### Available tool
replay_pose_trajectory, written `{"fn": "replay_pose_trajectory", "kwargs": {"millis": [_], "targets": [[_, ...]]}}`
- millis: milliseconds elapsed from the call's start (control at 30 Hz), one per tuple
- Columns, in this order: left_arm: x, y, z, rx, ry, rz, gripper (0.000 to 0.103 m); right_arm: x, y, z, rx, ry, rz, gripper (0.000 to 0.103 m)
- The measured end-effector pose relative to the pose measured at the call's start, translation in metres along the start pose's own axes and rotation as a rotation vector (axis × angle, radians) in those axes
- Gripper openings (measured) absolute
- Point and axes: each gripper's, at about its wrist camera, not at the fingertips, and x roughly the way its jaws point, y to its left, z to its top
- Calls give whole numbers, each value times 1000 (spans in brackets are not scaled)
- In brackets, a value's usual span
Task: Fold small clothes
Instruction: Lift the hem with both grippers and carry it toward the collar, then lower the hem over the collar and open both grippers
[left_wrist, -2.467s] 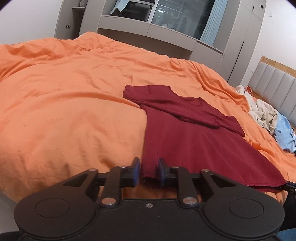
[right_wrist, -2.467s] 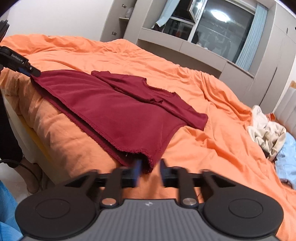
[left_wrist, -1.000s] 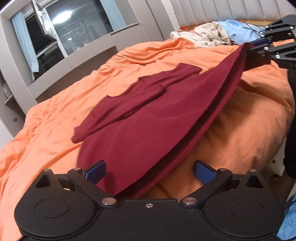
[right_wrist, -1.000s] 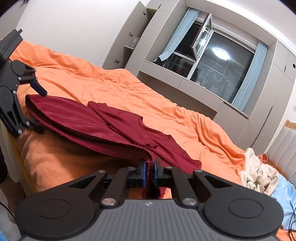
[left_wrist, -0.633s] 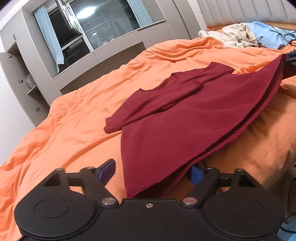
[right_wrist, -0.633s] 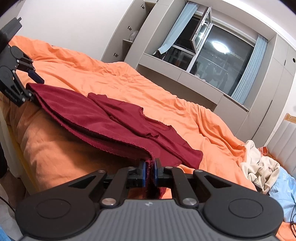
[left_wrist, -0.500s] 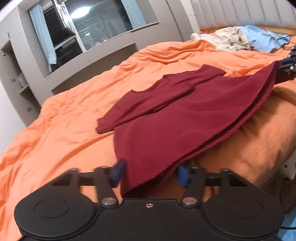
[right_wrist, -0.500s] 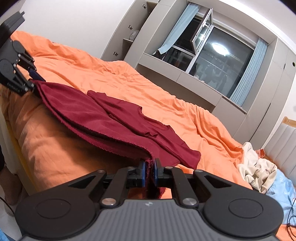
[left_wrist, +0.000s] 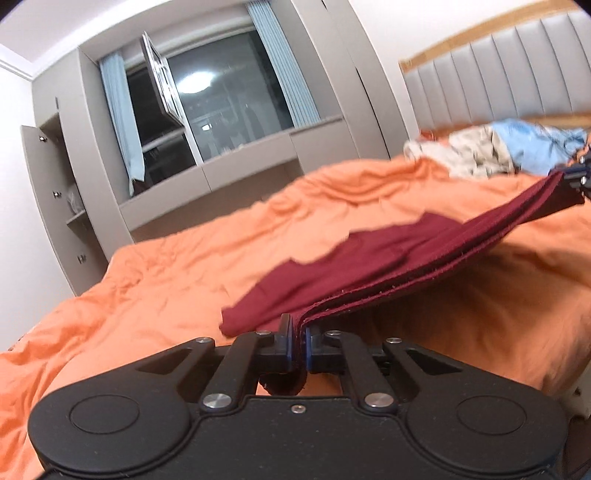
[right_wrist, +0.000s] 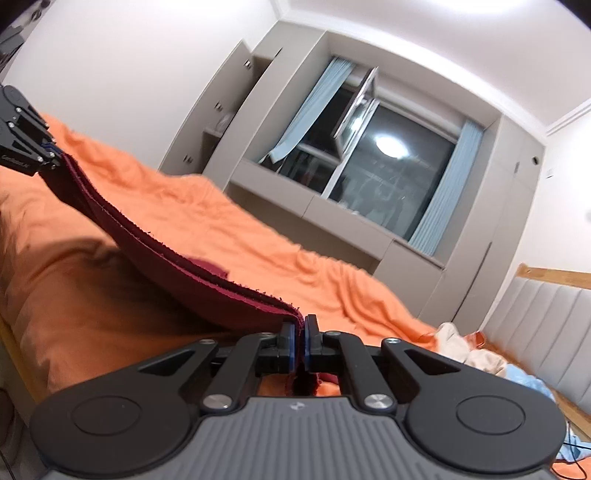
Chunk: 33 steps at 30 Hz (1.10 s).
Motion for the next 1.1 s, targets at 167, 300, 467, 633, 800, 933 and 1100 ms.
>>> {"fn": "replay_pose_trajectory", "kwargs": {"millis": [167, 300, 467, 633, 800, 933, 1100], "targets": [[-37, -8, 20, -14, -79, -6, 6, -39, -20, 12, 38, -54, -6, 5], [-75, -12, 38, -56, -114, -30, 6, -71, -38, 26, 61, -103, -10, 5], [-113, -16, 59, -70, -160, -63, 6, -68, -57, 33, 112, -106, 8, 5], [-105, -15, 69, -113, -165, -104, 6, -35, -62, 35, 82, -112, -3, 5], [-68, 1, 82, -155, -156, -72, 6, 10, -67, 46, 10, -151, -46, 5], [-34, 15, 94, -186, -173, -30, 6, 62, -73, 54, -15, -155, -62, 5], [20, 25, 112, -186, -179, 7, 6, 132, -80, 57, 22, -133, -59, 5]]}}
